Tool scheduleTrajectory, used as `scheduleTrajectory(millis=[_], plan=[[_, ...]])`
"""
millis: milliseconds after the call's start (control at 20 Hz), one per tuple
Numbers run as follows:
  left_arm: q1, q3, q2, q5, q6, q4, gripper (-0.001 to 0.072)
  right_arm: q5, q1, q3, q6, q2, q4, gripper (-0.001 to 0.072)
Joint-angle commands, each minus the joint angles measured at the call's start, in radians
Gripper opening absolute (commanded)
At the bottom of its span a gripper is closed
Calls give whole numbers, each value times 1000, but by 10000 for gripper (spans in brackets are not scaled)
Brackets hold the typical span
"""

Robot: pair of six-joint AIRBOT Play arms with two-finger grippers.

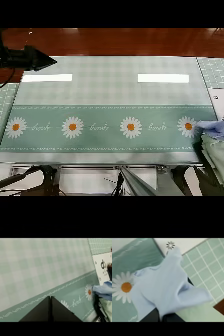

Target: Fold the shirts.

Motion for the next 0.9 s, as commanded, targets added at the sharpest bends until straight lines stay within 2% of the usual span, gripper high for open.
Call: scheduleTrajectory(millis=[0, 250, 400, 650, 700, 800, 850], plan=[[-35, 0, -34, 29, 40, 0, 22, 85, -99, 10, 14, 0, -126, 32], [-39, 0, -61, 90, 81, 0, 21, 196, -200, 10, 27, 0, -292, 33], [-39, 0, -79, 107, 125, 0, 22, 196, -253, 10, 22, 3, -367, 34], [-37, 0, -90, 146, 145, 0, 22, 196, -358, 10, 6, 3, -375, 35], [-37, 0, -90, 156, 145, 0, 22, 196, -375, 10, 3, 3, -373, 62], [-37, 0, -90, 175, 145, 0, 22, 196, -403, 10, 3, 10, -372, 310], [-37, 0, -90, 182, 145, 0, 22, 195, -410, 10, -4, 18, -376, 394]])
